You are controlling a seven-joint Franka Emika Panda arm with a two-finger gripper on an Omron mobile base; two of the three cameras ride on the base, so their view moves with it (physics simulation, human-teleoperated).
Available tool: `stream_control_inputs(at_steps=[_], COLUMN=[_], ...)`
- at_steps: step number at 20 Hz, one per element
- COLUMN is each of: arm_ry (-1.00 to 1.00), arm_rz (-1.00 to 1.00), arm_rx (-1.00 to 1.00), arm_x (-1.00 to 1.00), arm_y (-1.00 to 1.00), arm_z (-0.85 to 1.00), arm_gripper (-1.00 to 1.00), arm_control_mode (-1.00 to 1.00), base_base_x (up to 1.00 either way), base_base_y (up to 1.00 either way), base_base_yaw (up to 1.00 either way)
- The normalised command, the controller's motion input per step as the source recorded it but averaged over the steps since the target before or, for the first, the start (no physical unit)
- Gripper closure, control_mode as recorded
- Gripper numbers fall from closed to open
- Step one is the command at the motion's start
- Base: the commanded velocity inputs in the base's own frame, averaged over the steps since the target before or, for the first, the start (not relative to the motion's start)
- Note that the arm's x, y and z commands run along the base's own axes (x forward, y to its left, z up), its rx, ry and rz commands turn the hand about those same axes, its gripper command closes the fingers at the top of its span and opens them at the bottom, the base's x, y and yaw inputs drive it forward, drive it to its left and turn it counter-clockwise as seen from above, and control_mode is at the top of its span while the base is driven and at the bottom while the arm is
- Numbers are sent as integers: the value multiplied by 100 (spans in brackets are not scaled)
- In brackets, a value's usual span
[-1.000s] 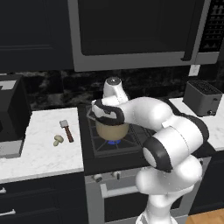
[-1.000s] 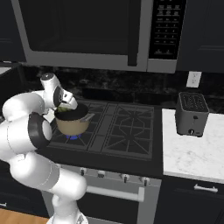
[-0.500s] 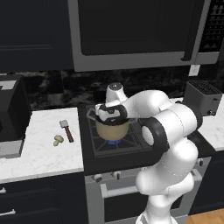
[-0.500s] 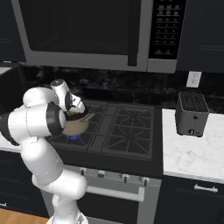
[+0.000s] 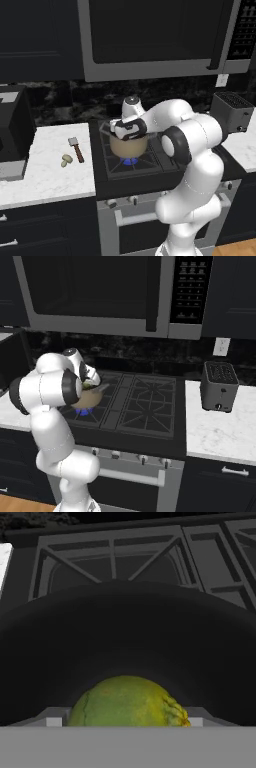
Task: Put the mushroom and lime in the pot. Retrieve the spatula and lightly stir the vegetables in the pot.
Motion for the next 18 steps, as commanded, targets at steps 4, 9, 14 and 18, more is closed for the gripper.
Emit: stream_control_inputs(at_steps=[4, 9, 14, 18], arm_ry=[0, -1, -4, -2], arm_rz=[0, 0, 0, 0], arm_rx=[0, 0, 0, 0], arm_x=[5, -22, -41, -55], arm_y=[0, 0, 0, 0], arm_z=[-8, 1, 19, 37], arm_gripper=[-100, -100, -100, -100], arm_control_mode=[-100, -100, -100, -100], base_base_x=[0, 0, 0, 0], base_base_y=[0, 0, 0, 0], base_base_yaw=[0, 0, 0, 0])
